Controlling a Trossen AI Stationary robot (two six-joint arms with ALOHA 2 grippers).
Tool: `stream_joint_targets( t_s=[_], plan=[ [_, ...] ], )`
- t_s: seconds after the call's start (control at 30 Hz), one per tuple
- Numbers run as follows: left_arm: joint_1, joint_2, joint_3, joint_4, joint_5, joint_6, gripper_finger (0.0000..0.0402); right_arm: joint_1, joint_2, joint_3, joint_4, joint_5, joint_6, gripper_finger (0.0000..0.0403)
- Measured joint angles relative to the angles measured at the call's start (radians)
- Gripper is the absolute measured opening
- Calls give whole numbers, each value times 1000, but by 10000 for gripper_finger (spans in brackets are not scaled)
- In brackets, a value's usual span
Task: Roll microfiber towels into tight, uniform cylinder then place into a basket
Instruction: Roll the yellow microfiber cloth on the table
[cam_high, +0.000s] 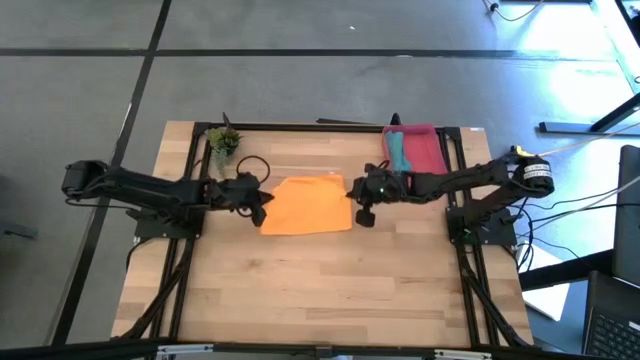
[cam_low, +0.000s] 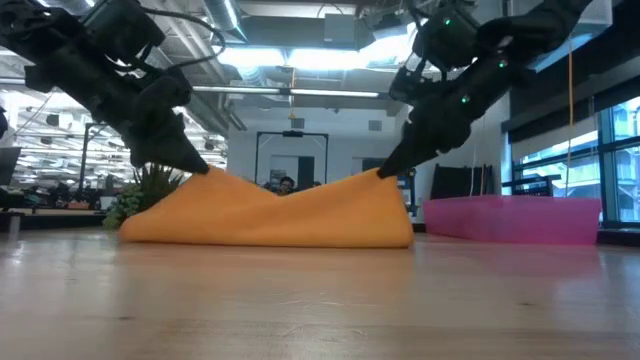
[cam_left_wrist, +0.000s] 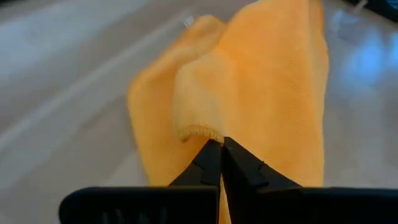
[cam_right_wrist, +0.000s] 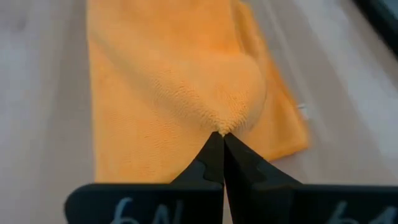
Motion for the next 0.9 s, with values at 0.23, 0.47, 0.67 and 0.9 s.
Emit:
stream_joint_targets(
  t_s=[0.23, 0.47, 0.67, 0.9],
  plan=[
    [0, -13, 0, -69, -100, 25, 0, -100, 26, 0, 6, -16, -30, 0],
    [0, 0, 0, -139, -171, -20, 0, -142, 102, 0, 80, -42, -57, 0],
    [0, 0, 0, -152, -183, -38, 0, -161, 153, 0, 162, -61, -86, 1],
    [0, 1, 0, -152, -183, -39, 1, -176, 165, -1, 185, -56, -94, 35]
  ],
)
